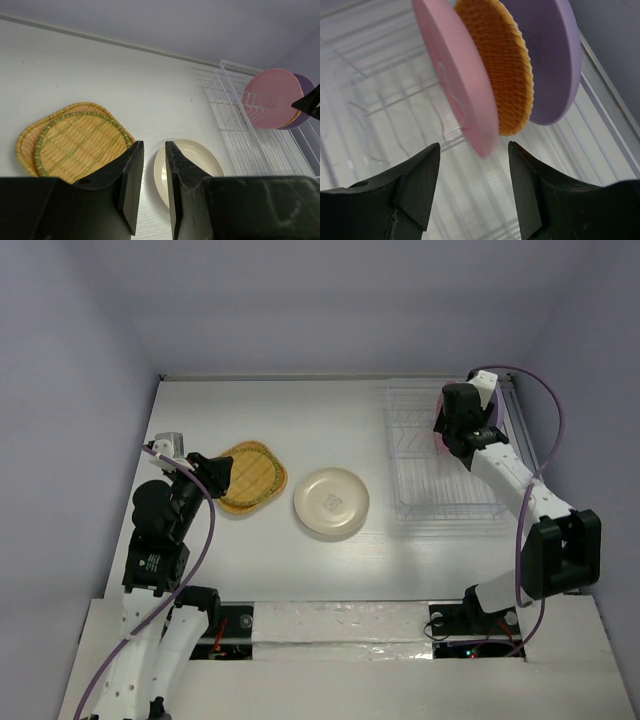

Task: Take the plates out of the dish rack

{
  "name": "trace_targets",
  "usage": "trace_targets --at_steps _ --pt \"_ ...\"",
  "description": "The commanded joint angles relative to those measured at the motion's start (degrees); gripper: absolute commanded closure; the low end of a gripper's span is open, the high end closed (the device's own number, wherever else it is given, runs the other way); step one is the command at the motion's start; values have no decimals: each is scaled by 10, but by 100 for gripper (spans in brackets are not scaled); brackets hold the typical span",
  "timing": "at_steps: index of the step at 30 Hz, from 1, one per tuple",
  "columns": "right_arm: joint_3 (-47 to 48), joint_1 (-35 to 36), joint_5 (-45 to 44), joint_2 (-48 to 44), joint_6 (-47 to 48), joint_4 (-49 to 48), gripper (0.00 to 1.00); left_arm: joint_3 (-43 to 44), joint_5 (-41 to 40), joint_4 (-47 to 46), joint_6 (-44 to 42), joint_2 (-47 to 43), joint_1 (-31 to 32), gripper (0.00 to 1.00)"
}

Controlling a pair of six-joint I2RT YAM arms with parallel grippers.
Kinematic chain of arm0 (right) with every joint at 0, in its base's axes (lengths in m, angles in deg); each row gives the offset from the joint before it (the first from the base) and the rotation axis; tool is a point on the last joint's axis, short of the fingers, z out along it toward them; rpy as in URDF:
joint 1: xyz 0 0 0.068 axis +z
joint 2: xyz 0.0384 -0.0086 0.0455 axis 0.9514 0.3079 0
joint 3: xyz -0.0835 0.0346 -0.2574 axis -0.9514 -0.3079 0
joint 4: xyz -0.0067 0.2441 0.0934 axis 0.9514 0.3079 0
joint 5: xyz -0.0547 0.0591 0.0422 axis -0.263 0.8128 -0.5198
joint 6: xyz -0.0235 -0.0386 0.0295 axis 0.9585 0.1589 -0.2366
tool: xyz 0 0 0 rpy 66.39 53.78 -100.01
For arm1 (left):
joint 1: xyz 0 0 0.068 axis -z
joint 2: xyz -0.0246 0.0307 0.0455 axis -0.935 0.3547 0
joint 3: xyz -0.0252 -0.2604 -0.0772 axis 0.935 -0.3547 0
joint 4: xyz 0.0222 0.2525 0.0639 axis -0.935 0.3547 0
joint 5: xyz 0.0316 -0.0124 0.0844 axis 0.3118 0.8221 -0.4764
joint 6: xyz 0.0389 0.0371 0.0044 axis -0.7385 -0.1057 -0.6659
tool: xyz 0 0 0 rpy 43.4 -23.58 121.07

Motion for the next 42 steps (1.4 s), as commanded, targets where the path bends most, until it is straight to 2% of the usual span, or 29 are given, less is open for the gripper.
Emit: trace_targets --at_steps 1,9,10,15,20,24,35,39,42 --pt "34 -22 -15 33 21 12 40 19 7 -25 0 0 -3 78" --pt "91 -40 -26 114 42 15 52 19 4 -22 0 -2 -3 78" --pt "96 -40 -34 116 50 16 59 19 4 -23 0 -2 -3 78" --pt "97 -34 -52 94 83 10 74 20 3 -23 -1 -2 -3 78" --pt "91 -29 -53 71 88 16 95 20 4 -23 0 0 -3 78" --pt "99 -18 -71 52 95 31 100 19 4 -25 0 2 -3 78" --pt "133 21 -108 -63 107 50 100 19 7 -26 0 3 -3 78" --pt "134 49 -59 -97 89 58 100 18 5 -25 0 2 -3 78" --pt "102 85 54 -136 66 32 100 18 5 -25 0 2 -3 78"
